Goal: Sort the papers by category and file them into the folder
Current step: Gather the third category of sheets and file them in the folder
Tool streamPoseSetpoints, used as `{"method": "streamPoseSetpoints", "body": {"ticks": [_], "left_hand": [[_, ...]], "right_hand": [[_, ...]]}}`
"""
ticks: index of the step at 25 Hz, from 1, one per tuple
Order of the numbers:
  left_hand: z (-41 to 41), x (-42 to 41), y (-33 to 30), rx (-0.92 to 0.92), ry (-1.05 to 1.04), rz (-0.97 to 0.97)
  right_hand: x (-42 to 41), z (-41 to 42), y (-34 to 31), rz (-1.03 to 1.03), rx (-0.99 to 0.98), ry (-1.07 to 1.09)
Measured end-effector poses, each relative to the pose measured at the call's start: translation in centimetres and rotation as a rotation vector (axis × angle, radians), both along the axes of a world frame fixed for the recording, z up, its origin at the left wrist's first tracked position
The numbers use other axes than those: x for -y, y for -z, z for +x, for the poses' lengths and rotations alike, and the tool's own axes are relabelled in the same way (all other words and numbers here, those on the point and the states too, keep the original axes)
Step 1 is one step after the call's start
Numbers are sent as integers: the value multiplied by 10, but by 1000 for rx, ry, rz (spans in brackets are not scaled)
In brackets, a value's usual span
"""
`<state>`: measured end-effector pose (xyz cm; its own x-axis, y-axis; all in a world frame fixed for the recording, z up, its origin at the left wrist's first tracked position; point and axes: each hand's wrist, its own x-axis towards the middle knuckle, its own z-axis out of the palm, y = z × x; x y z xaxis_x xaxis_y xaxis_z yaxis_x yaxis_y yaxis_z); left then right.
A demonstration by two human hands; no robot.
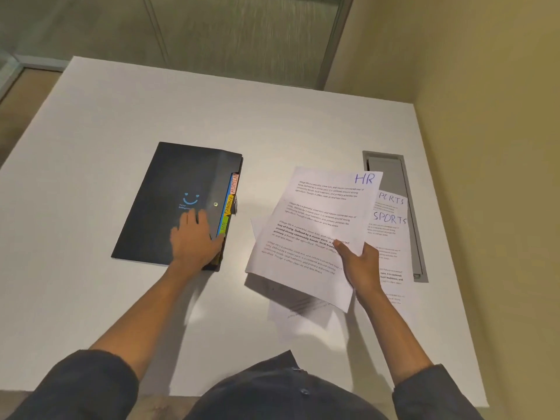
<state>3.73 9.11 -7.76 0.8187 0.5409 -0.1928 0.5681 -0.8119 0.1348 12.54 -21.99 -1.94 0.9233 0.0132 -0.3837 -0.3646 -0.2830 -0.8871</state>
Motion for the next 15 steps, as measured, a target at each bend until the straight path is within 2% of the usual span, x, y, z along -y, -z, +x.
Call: {"method": "streamPoseSetpoints", "body": {"ticks": [4, 10, 15], "left_hand": [[9, -21, 16, -205, -62, 8], [18, -22, 12, -265, -50, -91], [26, -15, 2, -350, 28, -62]], "right_hand": [[2, 1, 2, -23, 10, -44], [-2, -3, 9, -7, -9, -58], [-6, -4, 12, 23, -6, -81]]}}
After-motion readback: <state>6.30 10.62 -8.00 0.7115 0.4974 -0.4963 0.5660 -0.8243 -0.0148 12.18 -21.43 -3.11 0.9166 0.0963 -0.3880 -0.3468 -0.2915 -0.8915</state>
